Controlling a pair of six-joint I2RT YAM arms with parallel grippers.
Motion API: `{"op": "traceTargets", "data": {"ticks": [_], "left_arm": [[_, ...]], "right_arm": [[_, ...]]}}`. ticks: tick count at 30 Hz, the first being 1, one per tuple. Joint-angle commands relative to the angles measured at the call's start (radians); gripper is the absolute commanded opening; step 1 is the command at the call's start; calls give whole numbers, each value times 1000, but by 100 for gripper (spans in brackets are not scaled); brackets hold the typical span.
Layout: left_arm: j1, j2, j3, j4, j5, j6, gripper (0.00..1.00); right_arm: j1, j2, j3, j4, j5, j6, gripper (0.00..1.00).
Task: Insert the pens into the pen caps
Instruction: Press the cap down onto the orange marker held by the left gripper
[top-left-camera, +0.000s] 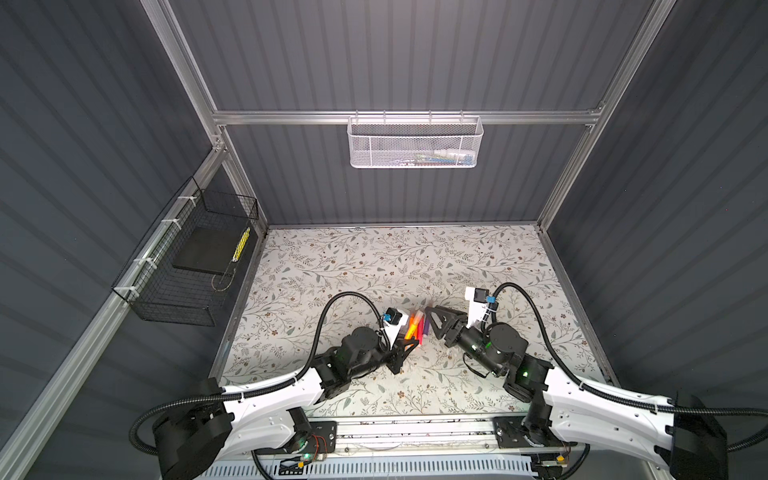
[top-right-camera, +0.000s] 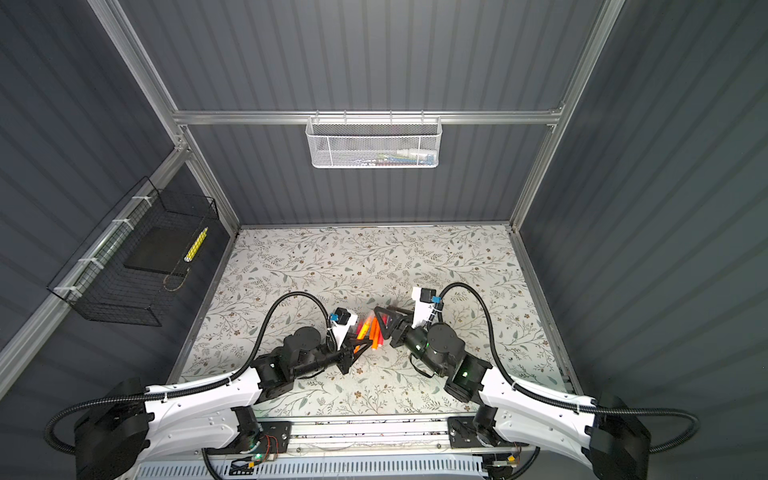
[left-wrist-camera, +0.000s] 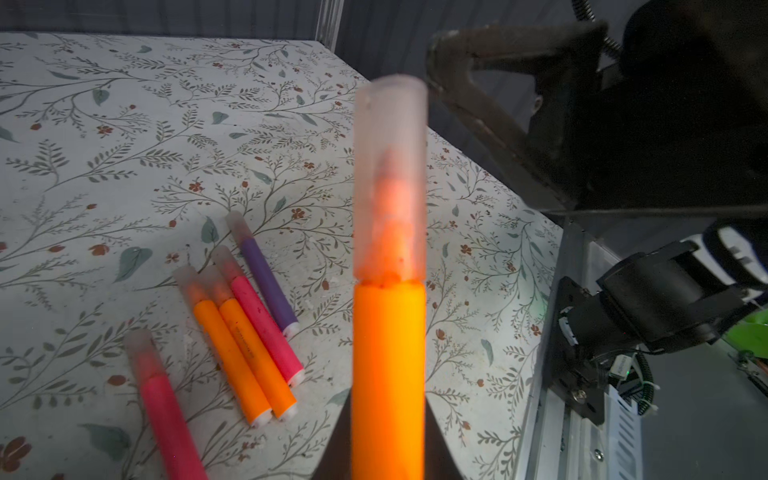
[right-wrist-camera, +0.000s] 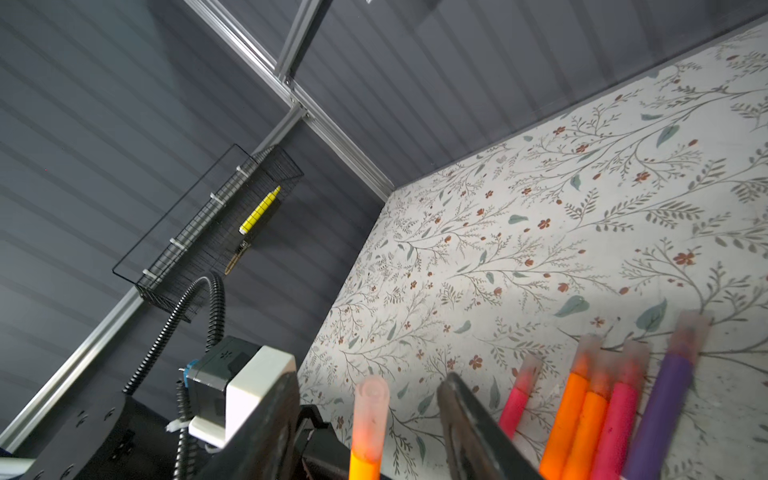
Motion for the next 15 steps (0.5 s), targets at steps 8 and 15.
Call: {"op": "traceTargets", "data": {"ticks": [8,15], "left_arm": [[-47,47,73,-68,-118,55,0],[-59,51,81,-85,-127,61,0]], "right_arm": [[-2,142,95,-44,-76,24,52],[-3,212,126,-39,-67,22,46]]}}
